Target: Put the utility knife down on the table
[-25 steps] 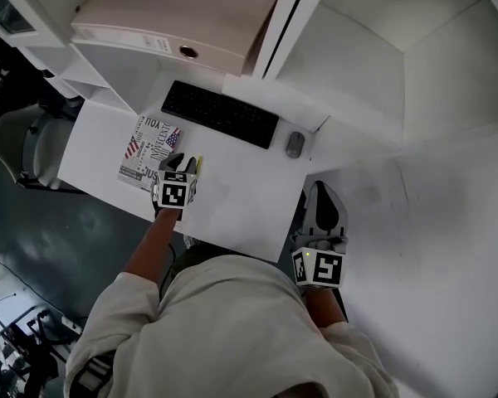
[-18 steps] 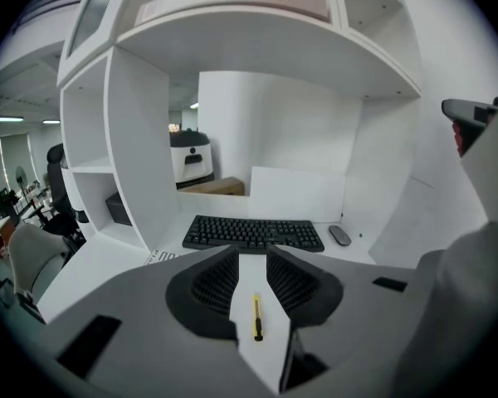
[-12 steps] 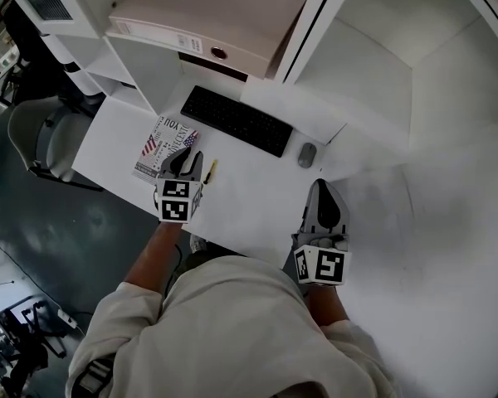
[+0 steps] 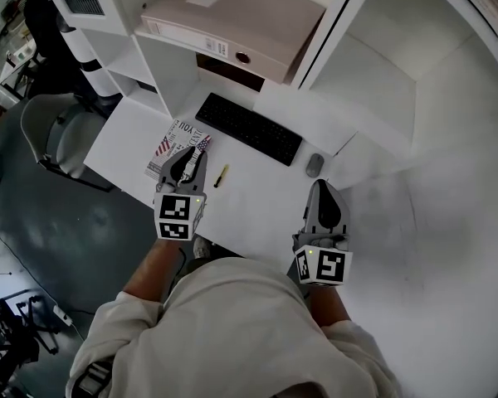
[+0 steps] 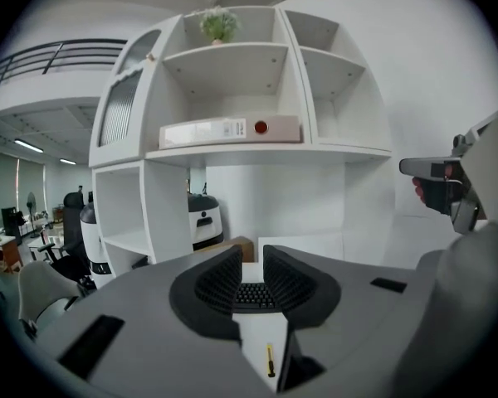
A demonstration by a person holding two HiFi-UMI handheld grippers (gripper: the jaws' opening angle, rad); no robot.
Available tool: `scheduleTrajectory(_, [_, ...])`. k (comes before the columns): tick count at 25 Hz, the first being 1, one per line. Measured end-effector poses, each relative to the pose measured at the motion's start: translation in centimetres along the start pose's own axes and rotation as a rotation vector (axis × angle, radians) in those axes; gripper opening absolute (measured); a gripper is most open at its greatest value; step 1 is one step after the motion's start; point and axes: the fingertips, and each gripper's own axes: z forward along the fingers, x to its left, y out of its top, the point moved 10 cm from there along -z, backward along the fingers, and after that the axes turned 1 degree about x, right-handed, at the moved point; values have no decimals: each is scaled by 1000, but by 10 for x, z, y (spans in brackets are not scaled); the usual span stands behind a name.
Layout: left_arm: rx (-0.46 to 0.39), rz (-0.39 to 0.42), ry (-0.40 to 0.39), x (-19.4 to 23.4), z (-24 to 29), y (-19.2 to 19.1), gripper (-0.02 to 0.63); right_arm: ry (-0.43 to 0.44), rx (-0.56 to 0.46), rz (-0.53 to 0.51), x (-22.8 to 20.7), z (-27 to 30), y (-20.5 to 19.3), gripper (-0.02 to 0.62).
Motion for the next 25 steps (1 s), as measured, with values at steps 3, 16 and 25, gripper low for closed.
scheduleTrajectory(3, [-57, 15, 16, 2, -18, 11, 75, 11, -12, 0, 4, -1, 4, 3])
scheduleTrajectory(16, [-306, 71, 107, 7, -90, 56, 19, 50, -57, 7, 21, 2, 14, 3])
scheduleTrajectory(25, [-352, 95, 129, 10, -119, 59, 0, 65, -62, 7, 31, 5, 16, 3])
